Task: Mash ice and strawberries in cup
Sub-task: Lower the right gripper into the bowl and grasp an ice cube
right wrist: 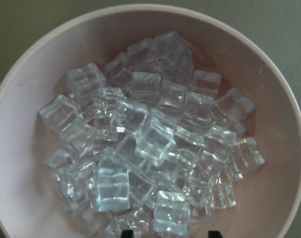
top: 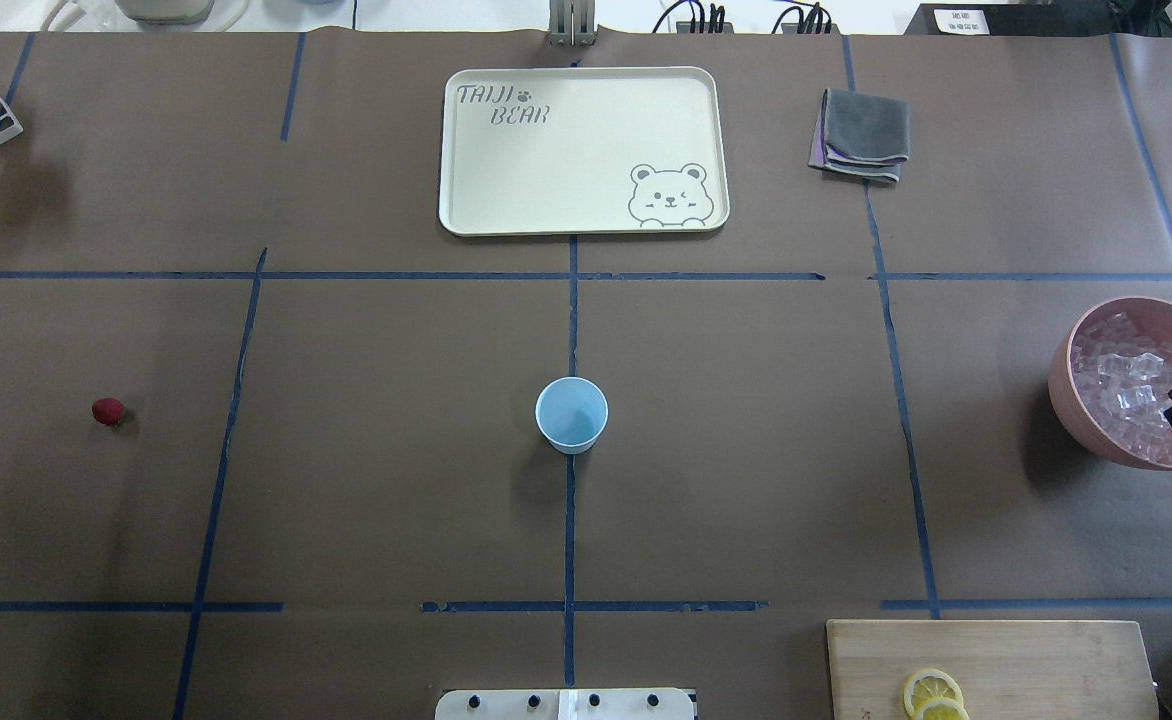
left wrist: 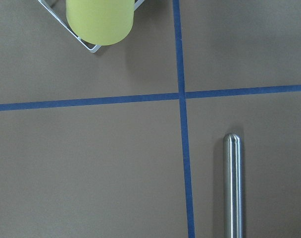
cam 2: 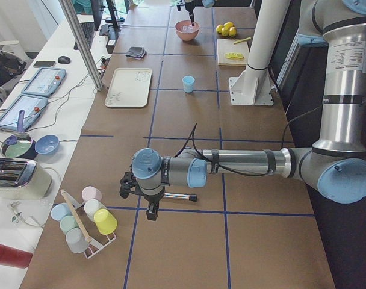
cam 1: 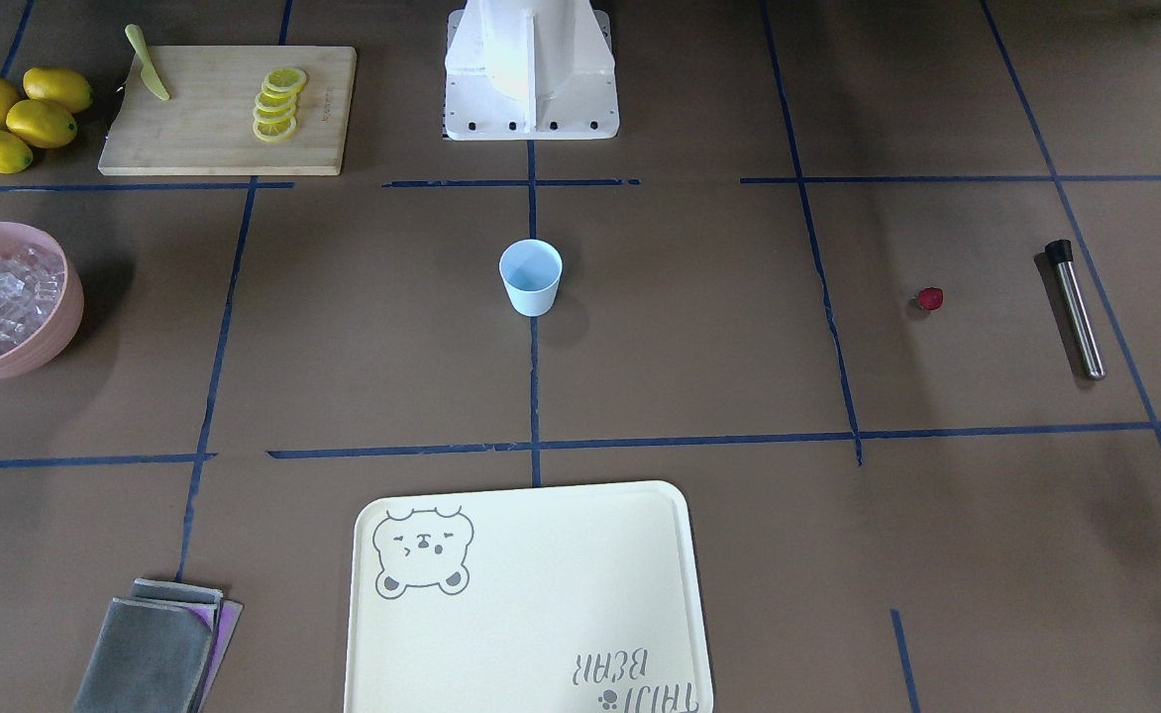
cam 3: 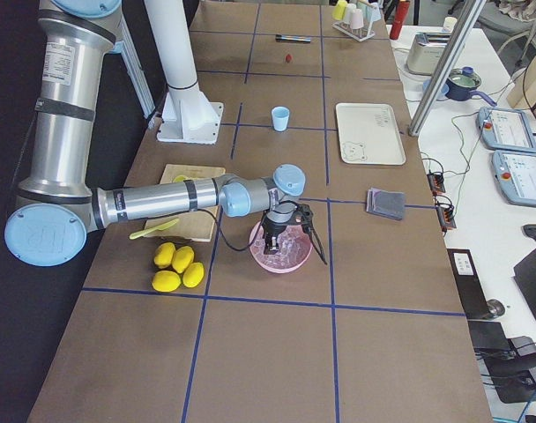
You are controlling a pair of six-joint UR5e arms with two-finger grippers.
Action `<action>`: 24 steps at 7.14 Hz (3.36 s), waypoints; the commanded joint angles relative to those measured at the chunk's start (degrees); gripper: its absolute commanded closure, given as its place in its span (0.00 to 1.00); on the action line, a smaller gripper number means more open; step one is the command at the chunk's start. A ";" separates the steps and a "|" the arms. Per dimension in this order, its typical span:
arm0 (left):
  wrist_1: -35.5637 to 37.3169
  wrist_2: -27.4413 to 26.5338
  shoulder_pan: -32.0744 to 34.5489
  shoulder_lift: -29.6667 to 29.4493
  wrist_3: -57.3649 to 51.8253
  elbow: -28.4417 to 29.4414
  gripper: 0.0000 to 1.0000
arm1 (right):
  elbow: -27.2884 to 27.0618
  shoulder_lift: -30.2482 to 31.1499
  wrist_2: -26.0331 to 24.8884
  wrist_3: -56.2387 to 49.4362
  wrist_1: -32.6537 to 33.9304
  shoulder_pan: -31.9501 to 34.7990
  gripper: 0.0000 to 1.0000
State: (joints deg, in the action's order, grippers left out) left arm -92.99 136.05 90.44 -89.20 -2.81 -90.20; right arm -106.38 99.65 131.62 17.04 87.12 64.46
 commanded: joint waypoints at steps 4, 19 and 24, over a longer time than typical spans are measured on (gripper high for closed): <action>0.09 0.00 0.09 -0.10 0.00 -0.15 0.00 | 1.26 -0.60 -0.13 -0.08 -0.02 -0.13 0.42; 0.18 0.00 0.44 -0.10 0.00 -0.76 0.00 | -4.32 3.23 -0.22 -0.60 0.59 3.10 1.00; 0.17 0.00 0.44 -0.01 0.00 -0.85 0.00 | -10.25 -12.56 0.75 4.20 12.21 5.34 1.00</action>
State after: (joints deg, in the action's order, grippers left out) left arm -92.80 136.06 90.88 -89.21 -2.81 -91.11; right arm -116.40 95.68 132.17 18.69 92.43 70.92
